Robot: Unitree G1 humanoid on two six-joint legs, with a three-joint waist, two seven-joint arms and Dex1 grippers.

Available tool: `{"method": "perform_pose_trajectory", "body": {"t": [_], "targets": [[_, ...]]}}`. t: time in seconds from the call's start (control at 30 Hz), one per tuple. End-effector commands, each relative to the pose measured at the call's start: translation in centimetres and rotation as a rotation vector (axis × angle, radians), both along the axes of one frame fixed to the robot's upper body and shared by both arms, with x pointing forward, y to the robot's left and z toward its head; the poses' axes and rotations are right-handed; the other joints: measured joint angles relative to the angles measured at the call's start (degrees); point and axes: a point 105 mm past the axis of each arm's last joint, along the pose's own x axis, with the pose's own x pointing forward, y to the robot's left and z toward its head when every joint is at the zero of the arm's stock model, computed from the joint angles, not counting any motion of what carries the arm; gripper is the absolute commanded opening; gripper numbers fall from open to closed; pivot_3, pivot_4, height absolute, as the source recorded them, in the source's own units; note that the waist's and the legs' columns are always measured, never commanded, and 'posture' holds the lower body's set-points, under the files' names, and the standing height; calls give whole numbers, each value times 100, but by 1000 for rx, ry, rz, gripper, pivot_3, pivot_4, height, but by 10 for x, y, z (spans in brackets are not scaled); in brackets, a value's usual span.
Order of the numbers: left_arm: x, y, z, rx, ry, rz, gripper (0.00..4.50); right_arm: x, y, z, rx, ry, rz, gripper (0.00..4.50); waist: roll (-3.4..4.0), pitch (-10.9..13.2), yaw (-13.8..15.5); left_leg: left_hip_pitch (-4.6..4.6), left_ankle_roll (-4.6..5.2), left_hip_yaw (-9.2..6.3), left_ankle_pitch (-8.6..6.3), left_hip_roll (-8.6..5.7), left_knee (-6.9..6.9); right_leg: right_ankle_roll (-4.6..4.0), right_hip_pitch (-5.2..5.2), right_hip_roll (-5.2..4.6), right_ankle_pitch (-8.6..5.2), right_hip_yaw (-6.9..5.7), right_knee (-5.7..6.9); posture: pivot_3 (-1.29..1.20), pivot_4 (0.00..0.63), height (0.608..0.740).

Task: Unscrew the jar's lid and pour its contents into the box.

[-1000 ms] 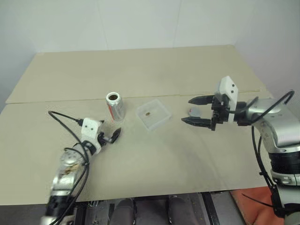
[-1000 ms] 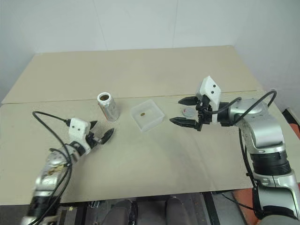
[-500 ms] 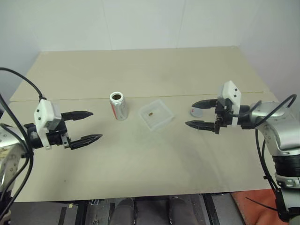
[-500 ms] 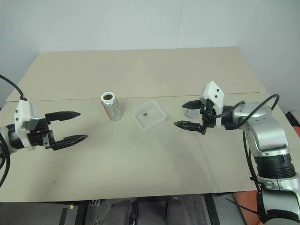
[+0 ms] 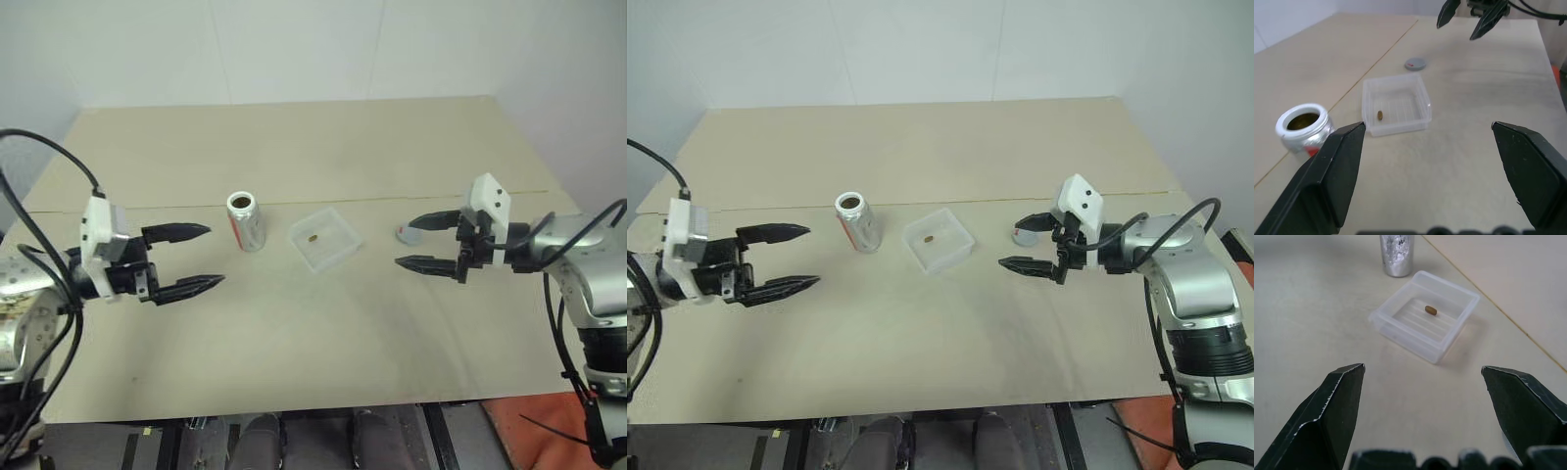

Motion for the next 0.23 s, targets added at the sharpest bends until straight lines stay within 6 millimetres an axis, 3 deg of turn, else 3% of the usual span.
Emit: {"method": "perform_pose_trajectory", "body": {"t": [0.03, 0.23], "targets": [[-3, -4, 6, 7, -25, -22, 4453, -6, -3, 16, -9, -62, 7, 4500, 0, 0, -4, 0, 0, 0, 0, 0, 0, 0, 0, 0, 0, 0, 0, 0, 150, 740], [-3, -6, 7, 12, -25, -38, 4453, -9, -5, 13, -13, -68, -7, 4500, 0, 0, 0, 1, 0, 0, 0, -1, 1, 0, 1, 0, 0, 1, 0, 0, 150, 740]]}}
